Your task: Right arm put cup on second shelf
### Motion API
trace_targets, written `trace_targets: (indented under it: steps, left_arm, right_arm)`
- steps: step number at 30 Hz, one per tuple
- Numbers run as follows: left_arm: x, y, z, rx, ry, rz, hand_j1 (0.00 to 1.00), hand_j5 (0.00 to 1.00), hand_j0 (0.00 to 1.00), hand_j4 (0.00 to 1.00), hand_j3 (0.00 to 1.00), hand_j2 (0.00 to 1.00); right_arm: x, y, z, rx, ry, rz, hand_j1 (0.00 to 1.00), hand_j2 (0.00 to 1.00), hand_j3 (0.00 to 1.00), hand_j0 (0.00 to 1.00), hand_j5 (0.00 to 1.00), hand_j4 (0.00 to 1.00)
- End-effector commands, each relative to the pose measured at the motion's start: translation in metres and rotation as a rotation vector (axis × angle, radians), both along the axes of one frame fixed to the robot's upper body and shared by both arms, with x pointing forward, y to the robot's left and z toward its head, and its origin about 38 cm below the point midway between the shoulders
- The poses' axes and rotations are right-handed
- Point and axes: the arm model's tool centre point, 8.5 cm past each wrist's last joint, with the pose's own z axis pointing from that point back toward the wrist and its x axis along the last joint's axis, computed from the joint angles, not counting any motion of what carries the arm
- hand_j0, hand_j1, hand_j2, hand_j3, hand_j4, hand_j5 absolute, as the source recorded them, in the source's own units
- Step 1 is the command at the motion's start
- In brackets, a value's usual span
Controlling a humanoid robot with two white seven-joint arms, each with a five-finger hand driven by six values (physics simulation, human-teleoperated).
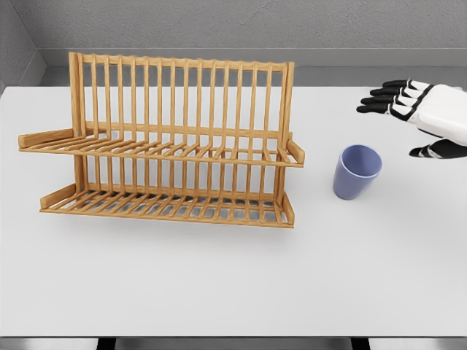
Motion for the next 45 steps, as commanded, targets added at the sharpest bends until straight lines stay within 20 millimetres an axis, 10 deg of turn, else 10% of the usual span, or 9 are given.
trace_targets:
  steps: [1,6,17,29,45]
  left_arm:
    - [0.000,0.000,0.000,0.000,0.000,0.001,1.00,1.00,1.00,1.00,1.00,1.00]
    - [0.000,0.000,0.000,0.000,0.000,-0.001,1.00,1.00,1.00,1.00,1.00,1.00]
    - [0.000,0.000,0.000,0.000,0.000,-0.001,1.00,1.00,1.00,1.00,1.00,1.00]
    - [0.000,0.000,0.000,0.000,0.000,0.001,1.00,1.00,1.00,1.00,1.00,1.00]
    - [0.000,0.000,0.000,0.000,0.000,0.001,1.00,1.00,1.00,1.00,1.00,1.00]
  right_arm:
    - [-0.001,0.000,0.001,-0.007,0.005,0.002,1.00,1.00,1.00,1.00,1.00,1.00]
    - [0.012,-0.002,-0.054,-0.072,0.234,-0.199,1.00,1.00,1.00,1.00,1.00,1.00]
    - [0.037,0.011,-0.031,-0.159,0.281,-0.202,1.00,1.00,1.00,1.00,1.00,1.00]
    - [0.059,0.042,-0.067,-0.154,0.359,-0.146,1.00,1.00,1.00,1.00,1.00,1.00]
    - [0.073,0.056,-0.062,-0.115,0.342,-0.138,1.00,1.00,1.00,1.00,1.00,1.00]
